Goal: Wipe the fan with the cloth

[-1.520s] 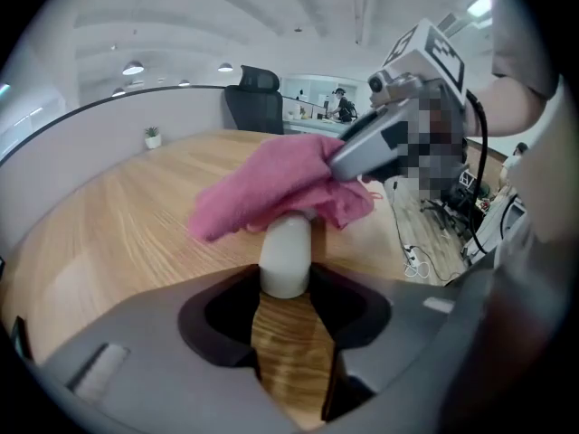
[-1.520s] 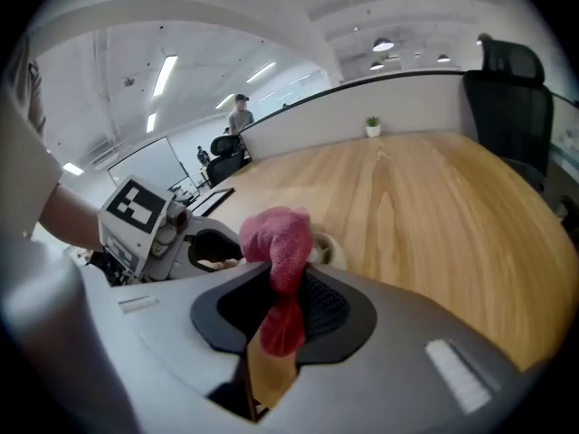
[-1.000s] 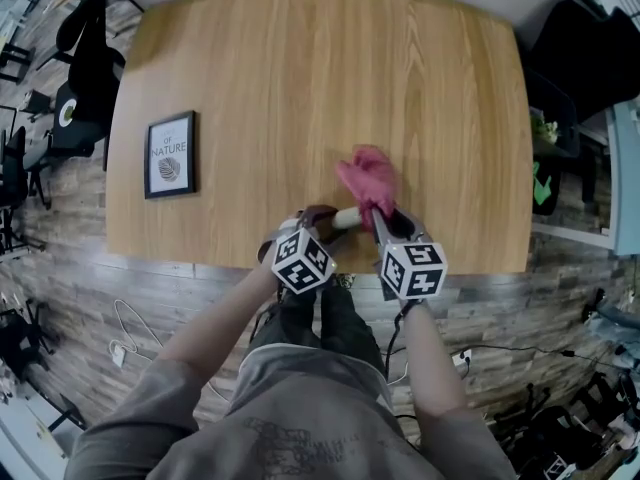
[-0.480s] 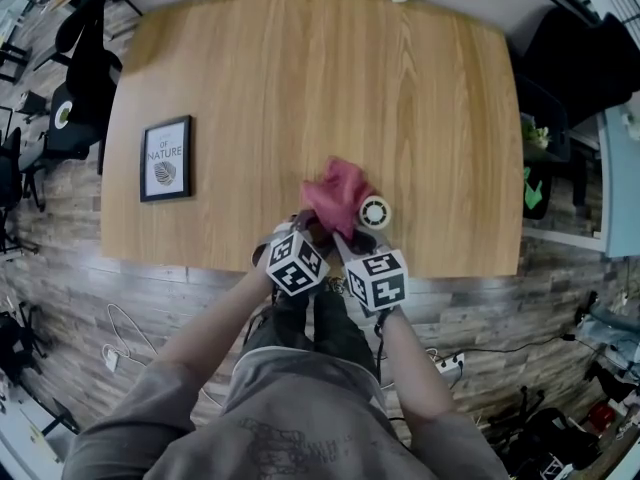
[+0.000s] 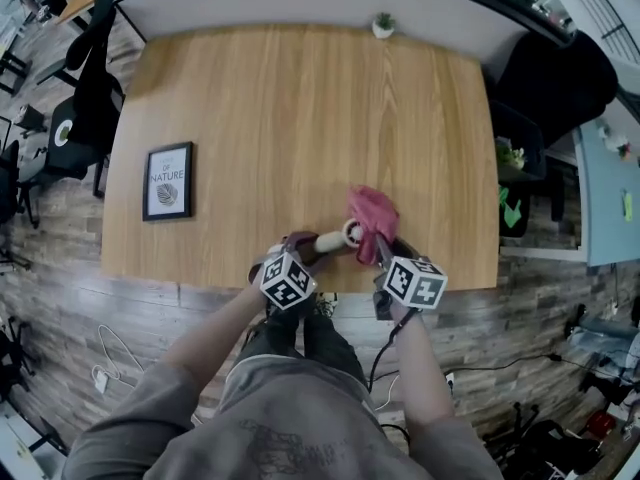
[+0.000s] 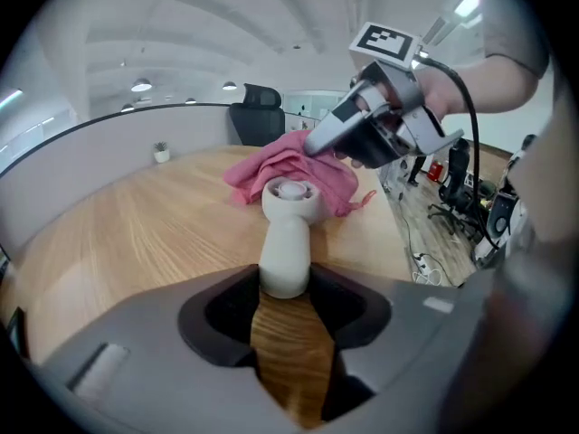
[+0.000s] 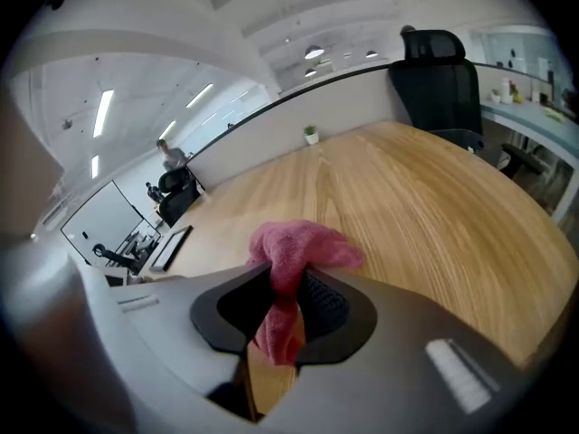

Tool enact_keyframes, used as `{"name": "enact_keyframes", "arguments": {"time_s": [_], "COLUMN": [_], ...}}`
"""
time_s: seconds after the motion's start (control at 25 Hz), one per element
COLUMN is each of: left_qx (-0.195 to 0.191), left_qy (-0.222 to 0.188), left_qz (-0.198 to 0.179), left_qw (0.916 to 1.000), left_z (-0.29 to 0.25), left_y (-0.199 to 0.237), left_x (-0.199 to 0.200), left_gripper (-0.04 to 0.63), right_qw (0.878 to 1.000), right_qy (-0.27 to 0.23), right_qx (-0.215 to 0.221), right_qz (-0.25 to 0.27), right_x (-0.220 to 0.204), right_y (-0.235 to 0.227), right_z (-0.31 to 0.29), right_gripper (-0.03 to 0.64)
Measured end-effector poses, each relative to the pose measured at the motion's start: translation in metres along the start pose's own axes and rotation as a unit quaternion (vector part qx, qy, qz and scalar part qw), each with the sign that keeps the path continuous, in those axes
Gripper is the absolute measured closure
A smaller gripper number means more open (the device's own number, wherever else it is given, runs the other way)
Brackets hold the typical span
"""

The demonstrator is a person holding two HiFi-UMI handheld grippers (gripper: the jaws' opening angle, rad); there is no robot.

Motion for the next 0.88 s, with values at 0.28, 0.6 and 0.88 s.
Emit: {"name": "enact_keyframes", "arguments": {"time_s": [0.28, 0.6, 0.88], "left_qx": [0.033, 0.067, 0.099], "left_qy": [0.034, -0.065, -0.174], "left_qz": [-0.014, 0.056, 0.031], "left_qw": [0.9988, 0.994, 0.9793], "left_z": [0.014, 0.083, 0.161], "left_y": [-0.008, 0.01, 0.027], "left_x": [0.015, 0.06, 0.143], "left_gripper": [0.337, 0.367, 0.422], "right_qw": [0.999, 0.987, 0.966], "right_qy": [-0.054, -0.134, -0.219], "right_qx": [0.002, 0.004, 0.009], "right_qz": [0.002, 0.085, 0.135], "right_x": [0.031, 0.081, 0.133], "right_y": [0.002, 0.034, 0.062], "right_z": [0.052, 0.117, 0.169], "right_gripper": [0.535, 0.535, 0.535]}}
Point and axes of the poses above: the fingertips, and each gripper's own axes: z backward along the fingers, y to its left, x out of its top, the point moved 9 cm from there along z, backward along the fingers, and after that the axes turned 12 degrees about z, right-handed, at the moved point
